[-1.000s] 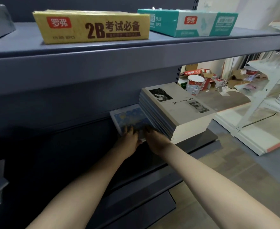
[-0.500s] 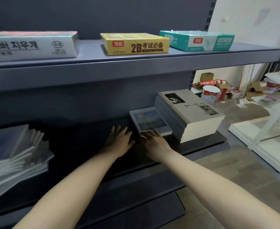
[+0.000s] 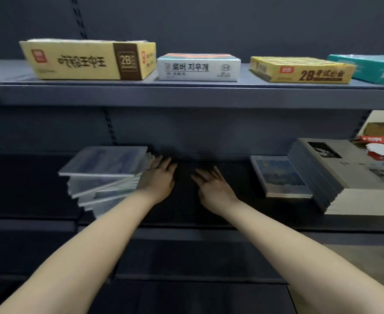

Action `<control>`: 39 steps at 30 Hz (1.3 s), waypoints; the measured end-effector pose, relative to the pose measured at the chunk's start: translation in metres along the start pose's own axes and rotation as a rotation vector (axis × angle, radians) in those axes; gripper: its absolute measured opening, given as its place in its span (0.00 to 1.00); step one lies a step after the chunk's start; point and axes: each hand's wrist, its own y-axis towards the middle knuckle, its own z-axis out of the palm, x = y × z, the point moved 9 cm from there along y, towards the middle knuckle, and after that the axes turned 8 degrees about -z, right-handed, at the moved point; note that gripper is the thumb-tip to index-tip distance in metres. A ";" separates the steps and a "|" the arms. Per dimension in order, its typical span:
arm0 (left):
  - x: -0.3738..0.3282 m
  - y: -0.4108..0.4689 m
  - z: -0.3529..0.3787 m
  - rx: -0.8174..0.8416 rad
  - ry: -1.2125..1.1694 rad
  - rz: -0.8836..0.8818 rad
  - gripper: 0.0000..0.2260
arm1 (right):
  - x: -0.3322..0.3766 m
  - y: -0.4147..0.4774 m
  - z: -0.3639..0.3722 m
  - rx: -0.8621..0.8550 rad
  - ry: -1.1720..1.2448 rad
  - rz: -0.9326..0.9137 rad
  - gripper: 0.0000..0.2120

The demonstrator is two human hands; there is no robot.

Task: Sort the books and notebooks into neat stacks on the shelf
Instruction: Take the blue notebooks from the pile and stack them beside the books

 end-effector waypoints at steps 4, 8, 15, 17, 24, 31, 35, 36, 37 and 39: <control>0.056 -0.023 0.005 -0.013 -0.037 -0.074 0.25 | 0.049 0.029 0.005 -0.017 0.042 -0.088 0.25; 0.104 -0.039 0.010 0.015 -0.037 -0.184 0.27 | 0.090 0.061 0.009 -0.057 0.061 -0.199 0.25; 0.176 -0.060 0.017 0.043 0.000 -0.345 0.32 | 0.136 0.116 0.016 -0.098 0.075 -0.223 0.27; 0.186 -0.062 0.021 0.048 -0.051 -0.360 0.33 | 0.147 0.128 0.019 -0.074 0.090 -0.206 0.27; 0.192 -0.058 0.031 -0.082 -0.088 -0.388 0.34 | 0.155 0.143 0.021 -0.173 0.038 -0.223 0.25; 0.185 -0.057 0.020 -0.105 -0.025 -0.387 0.31 | 0.150 0.143 0.016 -0.108 0.073 -0.247 0.25; 0.173 -0.058 0.010 -0.123 0.030 -0.352 0.27 | 0.147 0.135 0.016 -0.023 -0.023 -0.283 0.26; 0.169 -0.060 0.007 -0.150 0.041 -0.335 0.26 | 0.147 0.132 0.014 -0.004 -0.043 -0.291 0.25; 0.165 -0.062 0.004 -0.184 0.051 -0.324 0.26 | 0.147 0.130 0.010 0.012 -0.051 -0.296 0.25; 0.160 -0.068 -0.003 -0.274 0.052 -0.311 0.28 | 0.148 0.125 0.003 0.030 -0.056 -0.290 0.24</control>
